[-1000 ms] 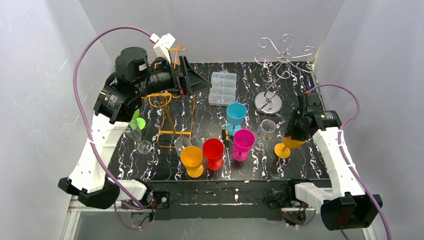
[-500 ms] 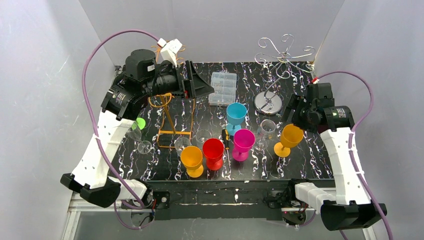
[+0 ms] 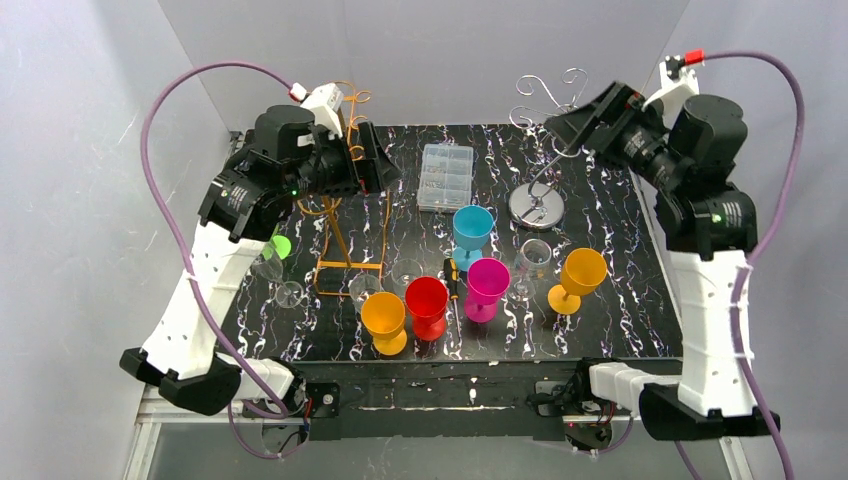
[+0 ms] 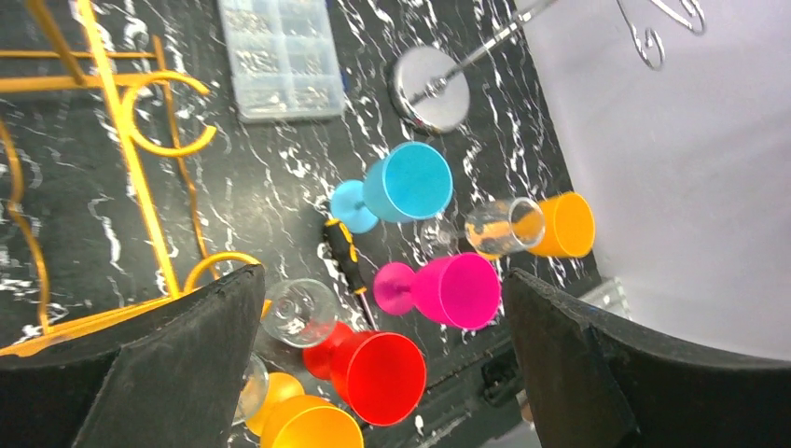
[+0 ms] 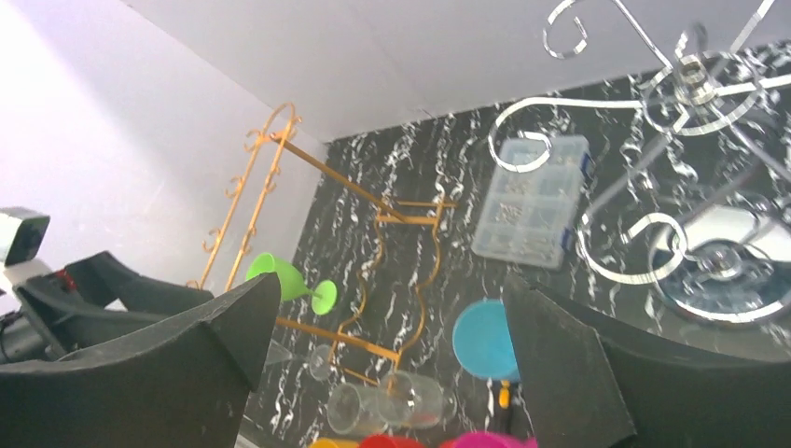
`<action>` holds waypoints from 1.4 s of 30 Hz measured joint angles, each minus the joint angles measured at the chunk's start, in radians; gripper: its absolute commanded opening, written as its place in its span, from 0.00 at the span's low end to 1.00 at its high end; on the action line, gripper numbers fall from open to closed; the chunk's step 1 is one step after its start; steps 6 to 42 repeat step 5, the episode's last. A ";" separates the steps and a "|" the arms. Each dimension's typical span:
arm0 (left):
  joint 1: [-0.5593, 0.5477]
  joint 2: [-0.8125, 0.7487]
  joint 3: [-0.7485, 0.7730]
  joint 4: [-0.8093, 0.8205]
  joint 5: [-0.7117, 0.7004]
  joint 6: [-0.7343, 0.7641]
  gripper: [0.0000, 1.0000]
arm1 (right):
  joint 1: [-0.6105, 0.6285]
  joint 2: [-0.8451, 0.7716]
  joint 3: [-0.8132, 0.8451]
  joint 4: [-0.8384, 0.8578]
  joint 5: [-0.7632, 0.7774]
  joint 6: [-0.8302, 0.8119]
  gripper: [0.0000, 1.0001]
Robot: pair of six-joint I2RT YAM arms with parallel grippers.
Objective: Take the wine glass off the wine glass rack
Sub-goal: Reset both arms
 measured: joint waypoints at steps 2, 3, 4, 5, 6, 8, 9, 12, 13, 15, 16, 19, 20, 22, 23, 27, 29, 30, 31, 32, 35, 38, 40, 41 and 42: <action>0.000 -0.001 0.026 -0.014 -0.039 0.006 0.98 | 0.000 0.037 0.000 0.075 -0.022 0.016 0.98; 0.000 -0.004 0.039 -0.014 -0.063 0.010 0.98 | 0.000 0.051 0.000 0.100 -0.032 0.021 0.98; 0.000 -0.007 0.048 -0.016 -0.085 0.013 0.98 | 0.000 0.064 0.000 0.125 -0.040 0.026 0.99; 0.000 -0.010 0.058 -0.020 -0.105 0.019 0.98 | 0.000 0.072 0.000 0.142 -0.048 0.029 0.98; 0.000 -0.010 0.058 -0.020 -0.105 0.019 0.98 | 0.000 0.072 0.000 0.142 -0.048 0.029 0.98; 0.000 -0.010 0.058 -0.020 -0.105 0.019 0.98 | 0.000 0.072 0.000 0.142 -0.048 0.029 0.98; 0.000 -0.010 0.058 -0.020 -0.105 0.019 0.98 | 0.000 0.072 0.000 0.142 -0.048 0.029 0.98; 0.000 -0.010 0.058 -0.020 -0.105 0.019 0.98 | 0.000 0.072 0.000 0.142 -0.048 0.029 0.98; 0.000 -0.010 0.058 -0.020 -0.105 0.019 0.98 | 0.000 0.072 0.000 0.142 -0.048 0.029 0.98; 0.000 -0.010 0.058 -0.020 -0.105 0.019 0.98 | 0.000 0.072 0.000 0.142 -0.048 0.029 0.98; 0.000 -0.010 0.058 -0.020 -0.105 0.019 0.98 | 0.000 0.072 0.000 0.142 -0.048 0.029 0.98; 0.000 -0.010 0.058 -0.020 -0.105 0.019 0.98 | 0.000 0.072 0.000 0.142 -0.048 0.029 0.98; 0.000 -0.010 0.058 -0.020 -0.105 0.019 0.98 | 0.000 0.072 0.000 0.142 -0.048 0.029 0.98; 0.000 -0.010 0.058 -0.020 -0.105 0.019 0.98 | 0.000 0.072 0.000 0.142 -0.048 0.029 0.98; 0.000 -0.010 0.058 -0.020 -0.105 0.019 0.98 | 0.000 0.072 0.000 0.142 -0.048 0.029 0.98; 0.000 -0.010 0.058 -0.020 -0.105 0.019 0.98 | 0.000 0.072 0.000 0.142 -0.048 0.029 0.98; 0.000 -0.010 0.058 -0.020 -0.105 0.019 0.98 | 0.000 0.072 0.000 0.142 -0.048 0.029 0.98; 0.000 -0.010 0.058 -0.020 -0.105 0.019 0.98 | 0.000 0.072 0.000 0.142 -0.048 0.029 0.98; 0.000 -0.010 0.058 -0.020 -0.105 0.019 0.98 | 0.000 0.072 0.000 0.142 -0.048 0.029 0.98; 0.000 -0.010 0.058 -0.020 -0.105 0.019 0.98 | 0.000 0.072 0.000 0.142 -0.048 0.029 0.98; 0.000 -0.010 0.058 -0.020 -0.105 0.019 0.98 | 0.000 0.072 0.000 0.142 -0.048 0.029 0.98; 0.000 -0.010 0.058 -0.020 -0.105 0.019 0.98 | 0.000 0.072 0.000 0.142 -0.048 0.029 0.98; 0.000 -0.010 0.058 -0.020 -0.105 0.019 0.98 | 0.000 0.072 0.000 0.142 -0.048 0.029 0.98; 0.000 -0.010 0.058 -0.020 -0.105 0.019 0.98 | 0.000 0.072 0.000 0.142 -0.048 0.029 0.98; 0.000 -0.010 0.058 -0.020 -0.105 0.019 0.98 | 0.000 0.072 0.000 0.142 -0.048 0.029 0.98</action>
